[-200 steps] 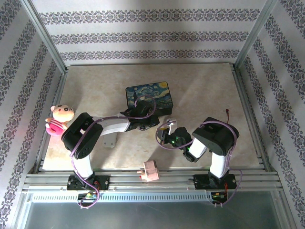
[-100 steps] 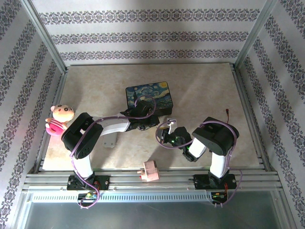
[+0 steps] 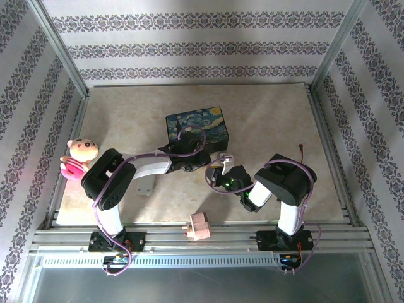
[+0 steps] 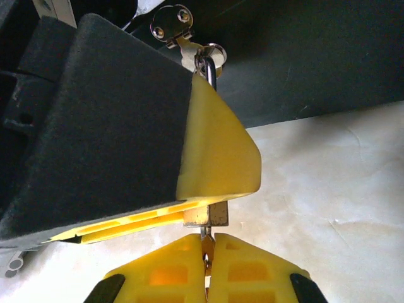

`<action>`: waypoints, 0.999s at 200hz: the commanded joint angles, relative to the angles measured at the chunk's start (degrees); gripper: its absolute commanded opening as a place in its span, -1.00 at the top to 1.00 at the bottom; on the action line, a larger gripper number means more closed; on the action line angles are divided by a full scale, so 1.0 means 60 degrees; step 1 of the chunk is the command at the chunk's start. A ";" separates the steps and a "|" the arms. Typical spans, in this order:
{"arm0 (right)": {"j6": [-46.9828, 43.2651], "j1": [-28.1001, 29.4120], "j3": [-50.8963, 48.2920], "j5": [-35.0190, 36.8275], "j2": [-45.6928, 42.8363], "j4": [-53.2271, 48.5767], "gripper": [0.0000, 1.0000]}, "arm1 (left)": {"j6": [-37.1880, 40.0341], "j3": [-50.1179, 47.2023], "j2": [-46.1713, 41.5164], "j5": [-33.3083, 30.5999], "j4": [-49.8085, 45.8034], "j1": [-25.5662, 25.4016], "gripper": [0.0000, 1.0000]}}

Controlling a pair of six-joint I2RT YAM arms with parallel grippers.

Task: Unlock the padlock with the key

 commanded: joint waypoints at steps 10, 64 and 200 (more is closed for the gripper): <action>0.0127 0.0028 0.0256 0.0296 -0.0153 0.0672 1.00 | -0.0348 0.0183 0.0020 0.0710 0.0414 0.0070 0.59; 0.0024 0.0021 0.0285 0.0486 -0.0212 0.0669 1.00 | -0.0303 0.0168 0.0059 0.0842 0.0441 0.0067 0.60; 0.0460 0.0046 0.0013 0.0651 0.0030 0.0663 0.57 | -0.0492 -0.0147 -0.0112 0.0640 0.0918 0.0155 0.60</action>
